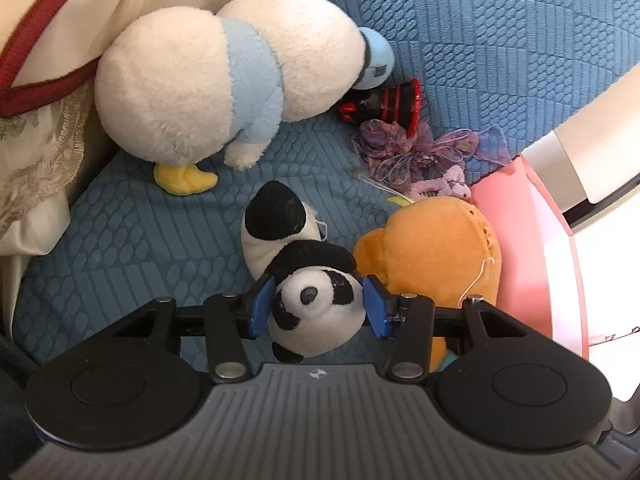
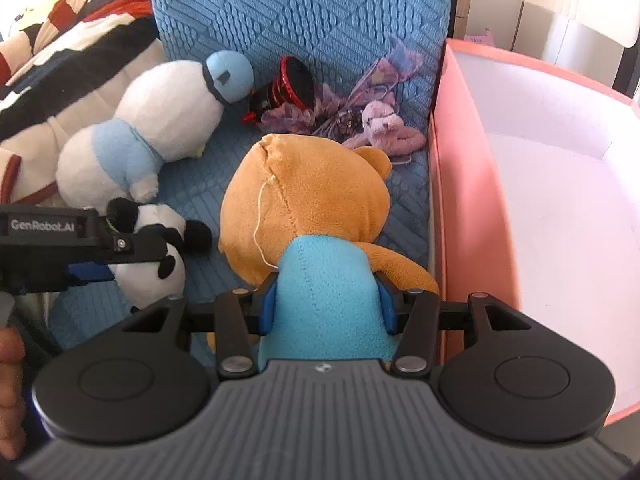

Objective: Organize objects
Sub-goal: 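Close the left tool on the panda while the right tool grips the teddy bear, then carry the panda with the left tool and bear with the right into the box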

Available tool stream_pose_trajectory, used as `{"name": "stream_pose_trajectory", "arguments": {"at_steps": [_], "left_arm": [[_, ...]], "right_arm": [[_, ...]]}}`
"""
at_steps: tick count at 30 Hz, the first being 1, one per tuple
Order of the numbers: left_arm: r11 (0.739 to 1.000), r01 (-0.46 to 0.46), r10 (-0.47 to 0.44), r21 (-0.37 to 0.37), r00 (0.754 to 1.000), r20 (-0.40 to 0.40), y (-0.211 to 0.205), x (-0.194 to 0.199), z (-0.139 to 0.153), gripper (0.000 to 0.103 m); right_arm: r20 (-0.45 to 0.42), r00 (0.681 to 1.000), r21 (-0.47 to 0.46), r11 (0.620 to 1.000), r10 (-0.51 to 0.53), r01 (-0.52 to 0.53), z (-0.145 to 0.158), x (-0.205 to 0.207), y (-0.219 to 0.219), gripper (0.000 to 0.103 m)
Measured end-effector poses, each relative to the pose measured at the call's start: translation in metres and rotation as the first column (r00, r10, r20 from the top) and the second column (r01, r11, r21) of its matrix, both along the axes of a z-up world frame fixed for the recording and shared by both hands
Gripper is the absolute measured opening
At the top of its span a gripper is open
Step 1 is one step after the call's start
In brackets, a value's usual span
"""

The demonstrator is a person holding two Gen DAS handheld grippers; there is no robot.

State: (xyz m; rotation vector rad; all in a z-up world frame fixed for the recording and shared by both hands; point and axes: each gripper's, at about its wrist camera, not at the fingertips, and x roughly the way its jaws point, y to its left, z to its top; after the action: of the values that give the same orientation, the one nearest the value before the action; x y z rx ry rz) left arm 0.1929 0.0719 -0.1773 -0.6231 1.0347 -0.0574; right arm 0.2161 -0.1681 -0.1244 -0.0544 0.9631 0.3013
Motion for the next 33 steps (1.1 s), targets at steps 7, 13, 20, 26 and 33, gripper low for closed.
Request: {"name": "stream_pose_trajectory", "arguments": {"at_steps": [7,13,20,26,33], "left_arm": [[1.000,0.000,0.000,-0.014,1.000,0.004,-0.015,-0.012,0.017,0.053],[1.000,-0.001,0.002,-0.025,1.000,0.015,-0.030,-0.015,0.045,0.052],[0.999,-0.023,0.025,-0.049,0.999,0.025,-0.041,-0.011,0.086,0.051],[0.998,-0.032,0.036,-0.062,0.997,0.063,-0.054,-0.002,0.131,0.051],[0.999,0.009,-0.003,-0.047,0.993,0.121,-0.089,0.013,0.181,0.051]], "right_arm": [[0.017,1.000,0.052,0.999,-0.002,0.001,0.030,-0.006,-0.014,0.052],[0.041,0.999,0.089,0.996,-0.008,0.004,0.064,-0.006,-0.032,0.052],[0.070,0.997,0.115,0.993,-0.023,0.015,0.101,0.000,-0.054,0.052],[0.095,0.995,0.134,0.991,-0.036,0.023,0.131,0.009,-0.071,0.052],[0.134,0.989,0.178,0.983,-0.068,0.043,0.166,0.017,-0.102,0.052]]}}
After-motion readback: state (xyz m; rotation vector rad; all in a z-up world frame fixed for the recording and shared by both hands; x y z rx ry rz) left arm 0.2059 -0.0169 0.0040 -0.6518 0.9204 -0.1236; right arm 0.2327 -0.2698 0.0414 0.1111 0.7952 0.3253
